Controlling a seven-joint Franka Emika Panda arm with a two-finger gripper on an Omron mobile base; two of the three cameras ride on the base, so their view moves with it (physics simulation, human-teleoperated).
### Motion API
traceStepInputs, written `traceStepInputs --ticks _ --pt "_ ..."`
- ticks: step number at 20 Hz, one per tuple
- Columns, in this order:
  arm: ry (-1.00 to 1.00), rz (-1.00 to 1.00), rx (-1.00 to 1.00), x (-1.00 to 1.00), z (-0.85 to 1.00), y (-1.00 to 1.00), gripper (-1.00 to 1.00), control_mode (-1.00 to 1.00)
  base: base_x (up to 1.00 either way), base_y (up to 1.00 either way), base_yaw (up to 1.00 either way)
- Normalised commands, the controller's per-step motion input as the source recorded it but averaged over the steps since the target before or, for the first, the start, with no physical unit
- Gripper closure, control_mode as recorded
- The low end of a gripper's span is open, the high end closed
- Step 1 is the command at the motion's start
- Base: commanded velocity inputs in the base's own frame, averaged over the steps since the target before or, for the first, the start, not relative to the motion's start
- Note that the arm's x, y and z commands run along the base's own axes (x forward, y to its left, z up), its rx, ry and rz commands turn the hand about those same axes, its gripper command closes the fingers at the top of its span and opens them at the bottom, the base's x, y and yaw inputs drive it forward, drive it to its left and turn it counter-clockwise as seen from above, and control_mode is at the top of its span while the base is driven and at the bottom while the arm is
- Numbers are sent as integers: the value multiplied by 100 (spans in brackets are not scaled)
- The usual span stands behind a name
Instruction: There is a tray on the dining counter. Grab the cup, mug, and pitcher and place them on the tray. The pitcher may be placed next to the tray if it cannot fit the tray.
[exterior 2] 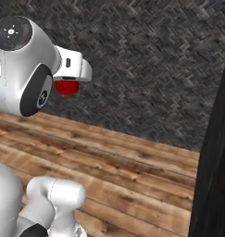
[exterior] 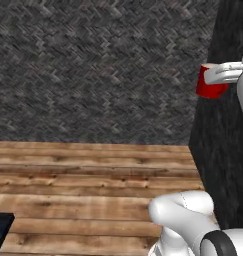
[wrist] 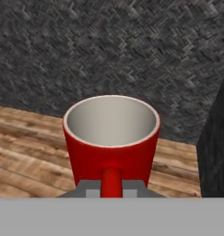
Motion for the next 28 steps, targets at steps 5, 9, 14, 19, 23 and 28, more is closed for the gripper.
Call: traceStepInputs --ticks 5,9,14,19,23,28 --pt "0 0 0 0 0 0 100 100 100 0 26" --pt "0 0 0 0 0 0 100 100 100 0 26" --pt "0 0 0 0 0 0 100 100 100 0 34" --pt "0 0 0 0 0 0 100 100 100 0 64" --pt "0 0 0 0 0 0 100 100 100 0 82" --pt "0 0 0 0 0 0 100 100 100 0 80"
